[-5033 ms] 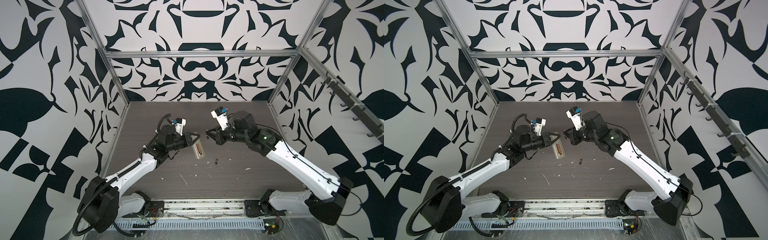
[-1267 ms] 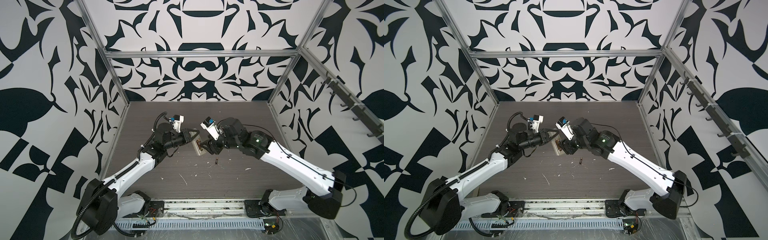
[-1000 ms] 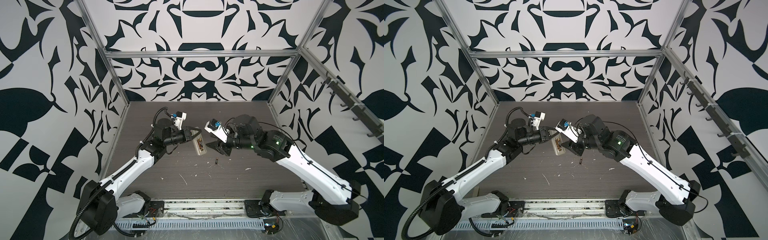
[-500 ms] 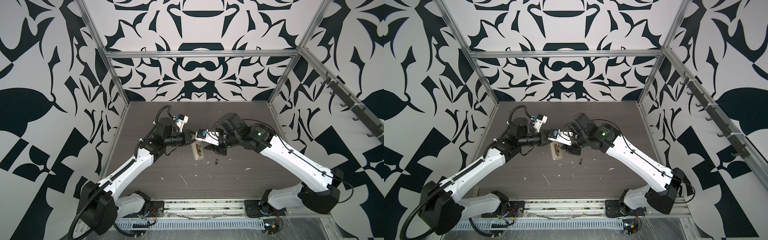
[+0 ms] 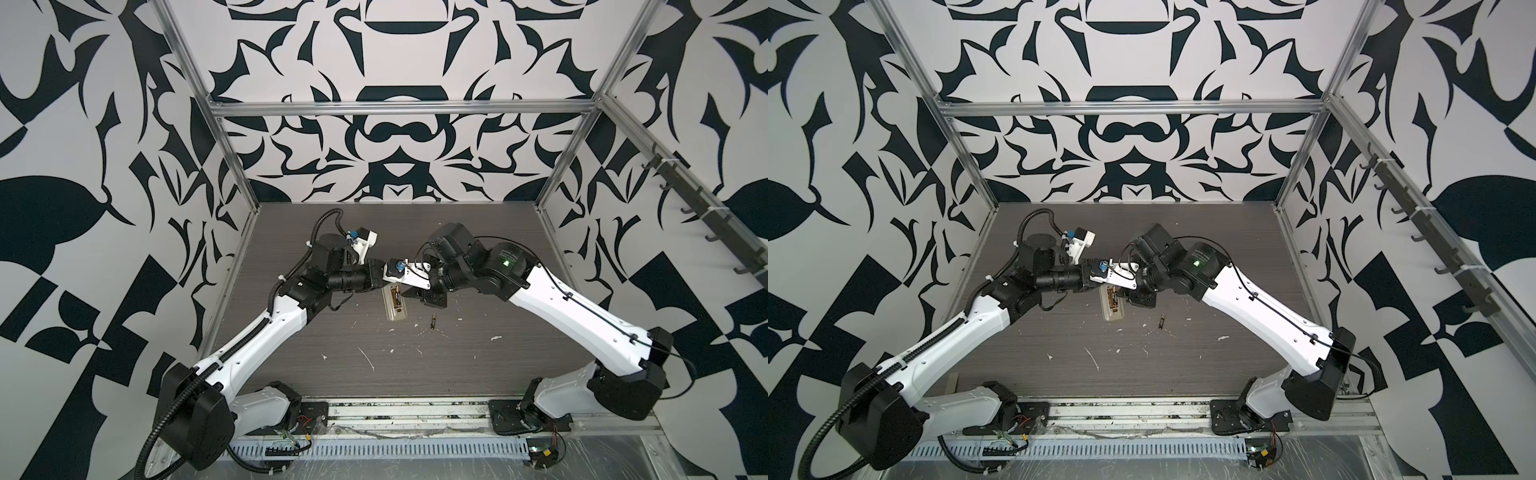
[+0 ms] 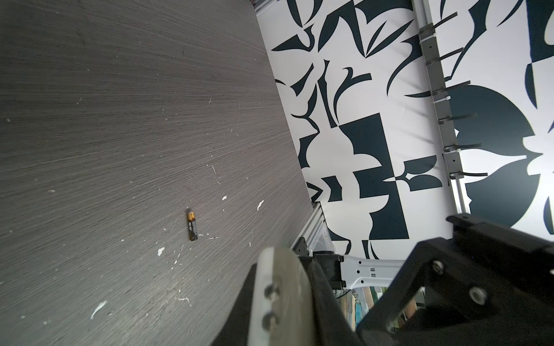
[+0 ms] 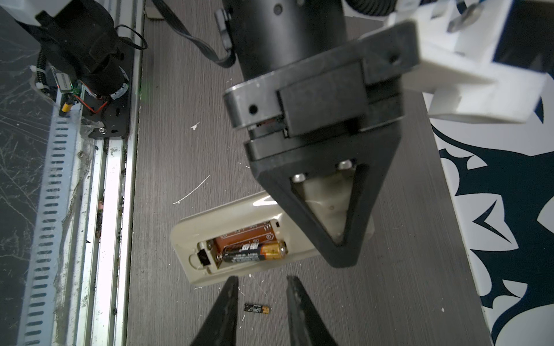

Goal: Load the batteries into the remote control

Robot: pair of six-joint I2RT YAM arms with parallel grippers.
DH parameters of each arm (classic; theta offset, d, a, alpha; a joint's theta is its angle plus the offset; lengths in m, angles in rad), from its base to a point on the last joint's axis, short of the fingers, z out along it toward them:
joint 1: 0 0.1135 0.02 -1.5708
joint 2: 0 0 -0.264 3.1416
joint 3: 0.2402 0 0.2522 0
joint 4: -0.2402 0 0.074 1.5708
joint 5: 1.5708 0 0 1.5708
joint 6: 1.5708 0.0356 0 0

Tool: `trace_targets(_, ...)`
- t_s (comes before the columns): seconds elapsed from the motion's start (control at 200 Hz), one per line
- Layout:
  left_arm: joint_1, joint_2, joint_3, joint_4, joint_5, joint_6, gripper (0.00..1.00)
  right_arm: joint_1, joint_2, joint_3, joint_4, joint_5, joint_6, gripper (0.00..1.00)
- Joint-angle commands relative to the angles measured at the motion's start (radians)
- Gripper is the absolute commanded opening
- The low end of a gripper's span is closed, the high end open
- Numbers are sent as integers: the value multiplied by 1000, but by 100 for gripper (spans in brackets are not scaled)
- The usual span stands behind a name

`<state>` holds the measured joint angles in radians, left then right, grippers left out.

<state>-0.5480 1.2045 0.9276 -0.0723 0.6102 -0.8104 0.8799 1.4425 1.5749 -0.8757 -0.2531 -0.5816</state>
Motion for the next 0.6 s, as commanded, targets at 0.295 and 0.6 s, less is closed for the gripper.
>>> trace_targets(0.295,5,-7,26,12,25,13,0,4,10,5,70,-21,5,31)
trace_targets(0.6,5,0,28,27,27,7,0,4,16,-13,83,-29,11,30)
